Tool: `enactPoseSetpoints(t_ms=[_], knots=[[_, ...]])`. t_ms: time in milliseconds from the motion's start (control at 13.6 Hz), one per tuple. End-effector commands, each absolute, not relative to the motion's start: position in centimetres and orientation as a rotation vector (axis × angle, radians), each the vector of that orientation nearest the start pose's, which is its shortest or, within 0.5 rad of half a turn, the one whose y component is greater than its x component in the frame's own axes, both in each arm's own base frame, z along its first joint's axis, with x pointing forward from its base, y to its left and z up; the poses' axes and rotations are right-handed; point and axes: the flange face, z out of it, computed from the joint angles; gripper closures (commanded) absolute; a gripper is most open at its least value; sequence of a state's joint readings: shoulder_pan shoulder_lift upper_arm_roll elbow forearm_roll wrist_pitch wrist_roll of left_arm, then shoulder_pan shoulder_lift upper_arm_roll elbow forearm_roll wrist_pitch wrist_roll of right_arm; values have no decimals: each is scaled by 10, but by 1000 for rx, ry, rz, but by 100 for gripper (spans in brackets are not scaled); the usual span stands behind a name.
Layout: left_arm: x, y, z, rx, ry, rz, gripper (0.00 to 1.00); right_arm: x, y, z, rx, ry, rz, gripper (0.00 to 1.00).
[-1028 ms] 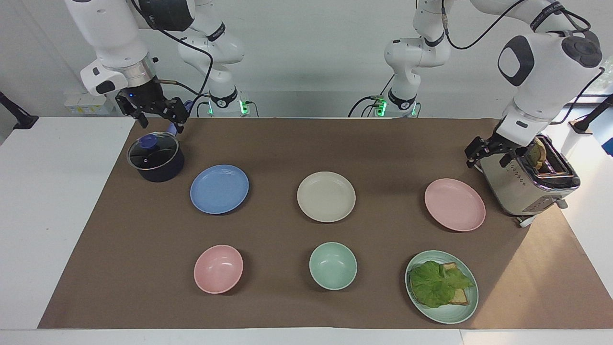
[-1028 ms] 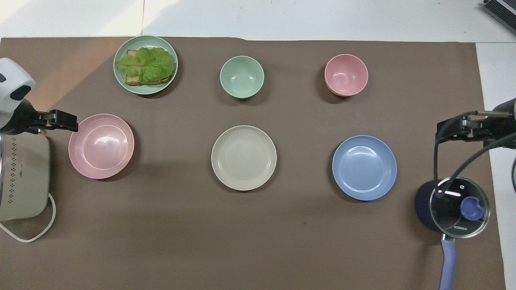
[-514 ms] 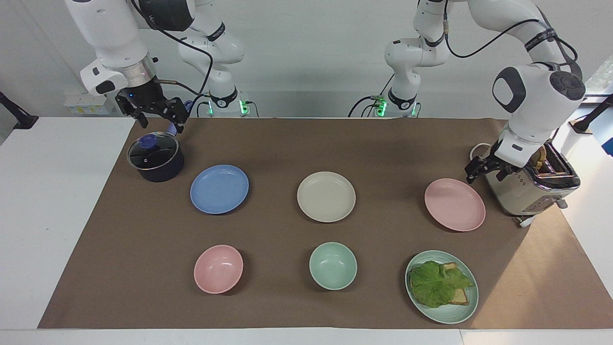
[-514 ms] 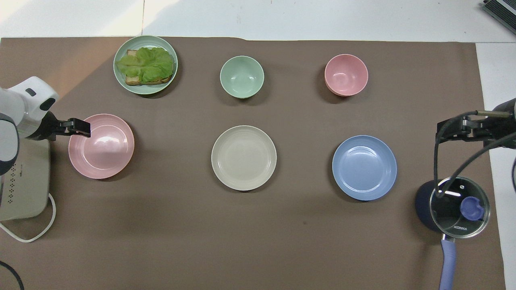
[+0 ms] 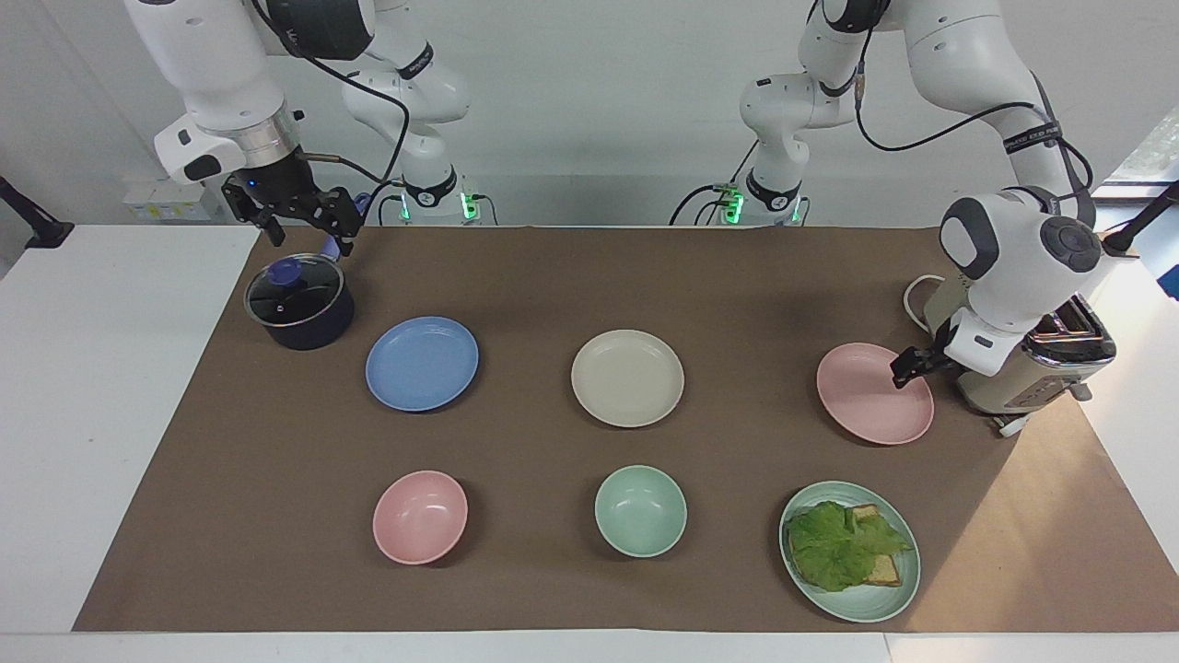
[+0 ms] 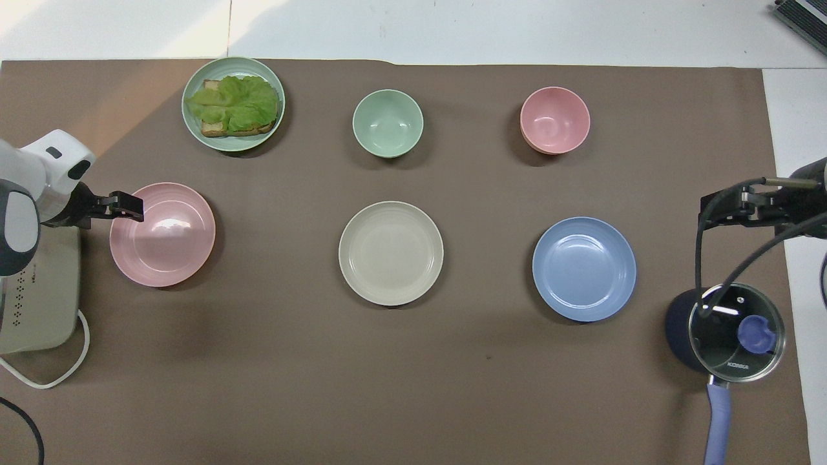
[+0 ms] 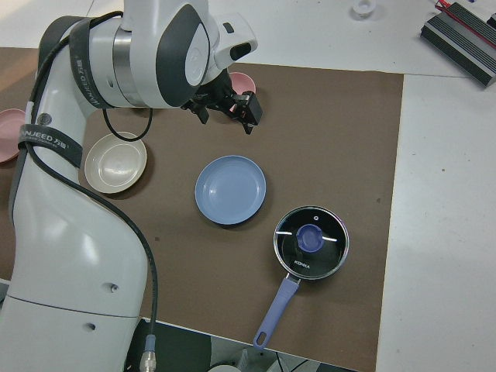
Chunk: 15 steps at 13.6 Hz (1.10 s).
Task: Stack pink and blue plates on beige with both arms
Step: 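Move the left gripper to the rim of the pink plate, then grasp the pink plate rim with the left gripper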
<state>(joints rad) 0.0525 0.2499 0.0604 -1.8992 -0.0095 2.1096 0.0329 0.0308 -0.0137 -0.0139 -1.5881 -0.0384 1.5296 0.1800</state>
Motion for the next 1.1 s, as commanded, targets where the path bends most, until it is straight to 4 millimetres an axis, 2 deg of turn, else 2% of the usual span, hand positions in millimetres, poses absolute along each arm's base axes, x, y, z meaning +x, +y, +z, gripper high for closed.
enactPoseSetpoints(t_ms=[0,73,294,514,661,734,1028], knots=[[597,79,343,-3123,-162,106,0,540,-1,621,-3153,235,61,0],[592,85,338,-3123,-181,128,0,540,-1,621,-3153,235,58,0],[582,86,311,-3122,-188,210,0,540,-1,621,-3153,233,61,0],[579,82,308,-3119,-193,251,0,540,-5,620,-3152,243,61,0],[577,83,308,-3118,-203,272,83,540,-5,620,-3152,243,61,0],[577,81,308,-3118,-198,272,100,540,-5,620,-3152,243,61,0],[578,78,310,-3118,-189,279,100,540,-5,620,-3152,243,61,0]])
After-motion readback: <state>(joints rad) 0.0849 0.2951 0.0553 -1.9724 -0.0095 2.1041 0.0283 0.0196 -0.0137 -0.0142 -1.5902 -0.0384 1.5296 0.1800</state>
